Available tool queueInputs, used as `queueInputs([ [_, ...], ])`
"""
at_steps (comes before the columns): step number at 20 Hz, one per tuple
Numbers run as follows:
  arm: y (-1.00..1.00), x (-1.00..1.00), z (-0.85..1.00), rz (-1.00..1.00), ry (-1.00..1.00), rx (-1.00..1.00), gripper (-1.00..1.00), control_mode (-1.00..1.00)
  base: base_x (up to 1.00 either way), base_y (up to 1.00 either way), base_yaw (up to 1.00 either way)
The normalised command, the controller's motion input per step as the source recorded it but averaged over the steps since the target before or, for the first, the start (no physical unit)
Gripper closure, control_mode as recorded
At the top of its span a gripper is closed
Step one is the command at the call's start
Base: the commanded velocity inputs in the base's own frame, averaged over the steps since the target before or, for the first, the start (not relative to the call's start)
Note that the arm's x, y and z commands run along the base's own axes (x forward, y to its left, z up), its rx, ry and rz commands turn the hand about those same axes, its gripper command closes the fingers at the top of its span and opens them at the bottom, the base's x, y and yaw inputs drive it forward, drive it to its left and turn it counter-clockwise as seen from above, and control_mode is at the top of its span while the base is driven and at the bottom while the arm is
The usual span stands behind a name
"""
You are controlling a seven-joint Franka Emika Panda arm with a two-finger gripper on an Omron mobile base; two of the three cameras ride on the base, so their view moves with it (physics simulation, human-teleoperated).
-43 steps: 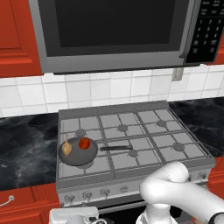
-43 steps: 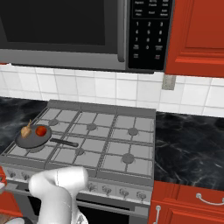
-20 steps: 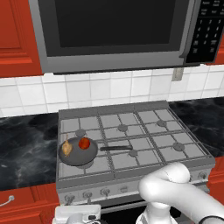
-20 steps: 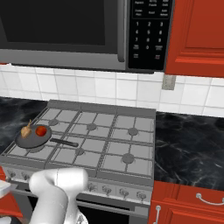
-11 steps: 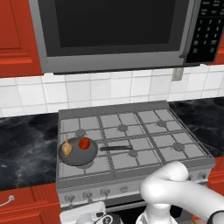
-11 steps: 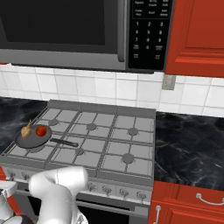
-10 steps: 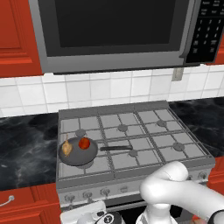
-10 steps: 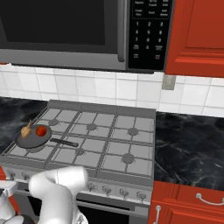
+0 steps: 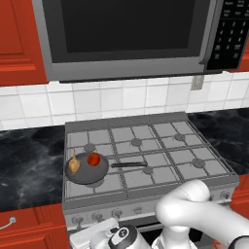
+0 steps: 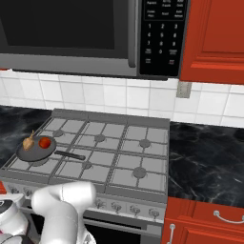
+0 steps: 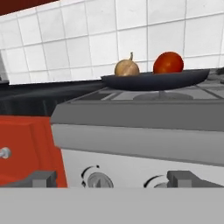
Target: Place the pan on the front left burner on the stove. Then place the tomato and the onion in the pan and turn on the front left burner.
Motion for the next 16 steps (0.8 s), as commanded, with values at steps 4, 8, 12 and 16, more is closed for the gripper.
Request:
queueInputs([
  [4,0.30,0.00,-0.13,0.00,0.00,0.00,-1.00,-1.00,0.00,0.00,0.00],
  [8,0.27,0.00,-0.01,0.00,0.00,0.00,-1.00,-1.00,0.00,0.00,0.00],
  [12,0.24,0.00,-0.02,0.00,-0.01,0.02,-1.00,-1.00,0.00,0.00,0.00],
  [16,0.11,0.00,-0.08,0.00,-0.02,0.08,-1.00,-1.00,0.00,0.00,0.00],
])
